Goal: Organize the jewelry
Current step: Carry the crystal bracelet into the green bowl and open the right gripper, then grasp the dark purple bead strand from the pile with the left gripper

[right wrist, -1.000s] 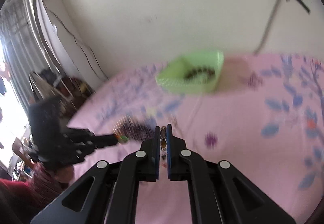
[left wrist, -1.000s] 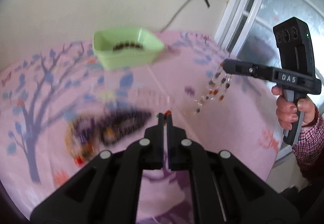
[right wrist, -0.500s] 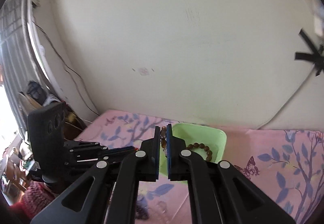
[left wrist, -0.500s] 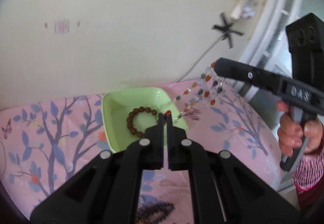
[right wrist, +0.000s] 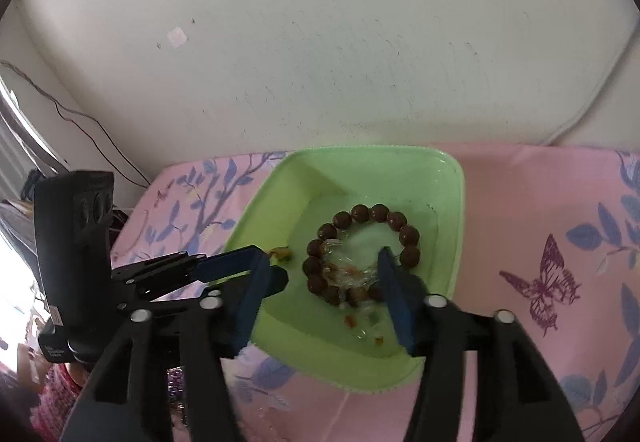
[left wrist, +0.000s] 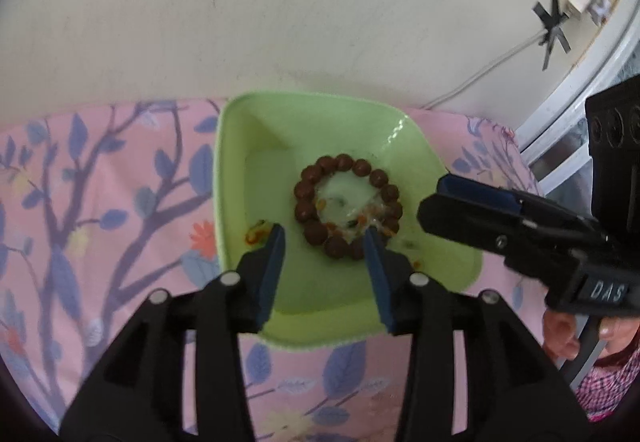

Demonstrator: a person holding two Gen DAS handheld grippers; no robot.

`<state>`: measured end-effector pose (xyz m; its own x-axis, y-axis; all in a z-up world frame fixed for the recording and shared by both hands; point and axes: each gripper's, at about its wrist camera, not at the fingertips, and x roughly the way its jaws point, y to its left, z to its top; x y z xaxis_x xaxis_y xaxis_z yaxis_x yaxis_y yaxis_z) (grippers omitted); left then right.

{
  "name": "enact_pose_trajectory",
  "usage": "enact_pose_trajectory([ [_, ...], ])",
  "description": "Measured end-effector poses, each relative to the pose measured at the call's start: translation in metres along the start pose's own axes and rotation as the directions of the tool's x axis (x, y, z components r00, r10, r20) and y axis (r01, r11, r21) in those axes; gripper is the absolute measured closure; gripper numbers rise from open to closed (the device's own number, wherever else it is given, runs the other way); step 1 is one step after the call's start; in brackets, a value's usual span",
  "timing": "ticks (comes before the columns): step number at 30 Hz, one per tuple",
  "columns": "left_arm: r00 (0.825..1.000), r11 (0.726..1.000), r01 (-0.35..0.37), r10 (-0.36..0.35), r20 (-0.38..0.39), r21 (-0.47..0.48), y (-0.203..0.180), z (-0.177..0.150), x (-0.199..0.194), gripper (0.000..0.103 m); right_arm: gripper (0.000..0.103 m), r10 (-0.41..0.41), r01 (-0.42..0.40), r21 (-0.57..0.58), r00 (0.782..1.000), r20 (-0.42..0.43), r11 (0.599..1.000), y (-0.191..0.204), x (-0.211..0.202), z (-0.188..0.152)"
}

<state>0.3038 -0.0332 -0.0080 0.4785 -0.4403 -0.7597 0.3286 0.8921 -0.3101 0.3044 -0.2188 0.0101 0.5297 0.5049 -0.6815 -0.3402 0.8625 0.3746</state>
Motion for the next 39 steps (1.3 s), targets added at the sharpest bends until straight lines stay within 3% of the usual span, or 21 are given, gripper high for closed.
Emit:
enact_pose_trajectory([
  [6, 0.992, 0.999, 0.015, -0.019, 0.127, 0.036, 0.007, -0.029, -0.072, 0.064, 0.074, 0.001, 0.009, -0.07, 0.992, 0.129, 0.997, 0.023, -0.049, -0.04],
  [9, 0.985, 0.999, -0.002, -0.003, 0.171, 0.032, 0.019, -0.065, -0.108, 0.064, 0.086, 0.008, 0.009, -0.125, 0.991, 0.135, 0.992, 0.037, -0.059, -0.079],
  [13, 0.982, 0.998, -0.056, 0.054, 0.179, 0.005, 0.039, -0.115, -0.131, 0.064, 0.098, 0.013, 0.005, -0.171, 0.994, 0.106, 0.985, 0.053, -0.058, -0.132],
  [16, 0.981, 0.996, -0.093, 0.095, 0.172, -0.015, 0.051, -0.15, -0.141, 0.064, 0.1, 0.002, 0.014, -0.168, 0.995, 0.098, 0.986, 0.057, -0.053, -0.167],
  [19, 0.984, 0.996, -0.086, 0.088, 0.154, -0.023, 0.058, -0.178, -0.143, 0.064, 0.1, 0.002, 0.013, -0.161, 0.996, 0.091, 0.987, 0.061, -0.054, -0.187],
  [22, 0.986, 0.994, -0.104, 0.106, 0.127, -0.023, 0.063, -0.187, -0.136, 0.064, 0.1, -0.023, 0.035, -0.14, 0.996, 0.087, 0.99, 0.057, -0.051, -0.19],
  [28, 0.989, 0.995, -0.067, 0.075, 0.131, -0.068, 0.073, -0.186, -0.13, 0.064, 0.1, -0.091, 0.103, -0.177, 0.993, 0.072, 0.979, 0.057, -0.043, -0.182],
  [31, 0.986, 0.998, -0.055, 0.056, 0.157, -0.015, 0.056, -0.185, -0.134, 0.064, 0.1, -0.117, 0.122, -0.224, 0.992, 0.036, 0.967, 0.061, -0.031, -0.179],
  [33, 0.985, 0.997, -0.059, 0.052, 0.166, 0.04, 0.04, -0.185, -0.134, 0.064, 0.1, -0.18, 0.181, -0.263, 0.983, 0.025, 0.948, 0.063, -0.019, -0.177],
  [39, 0.985, 0.967, -0.091, 0.052, 0.166, 0.238, -0.012, -0.198, -0.122, 0.064, 0.103, -0.18, 0.182, -0.23, 0.983, 0.031, 0.956, 0.05, -0.021, -0.172],
])
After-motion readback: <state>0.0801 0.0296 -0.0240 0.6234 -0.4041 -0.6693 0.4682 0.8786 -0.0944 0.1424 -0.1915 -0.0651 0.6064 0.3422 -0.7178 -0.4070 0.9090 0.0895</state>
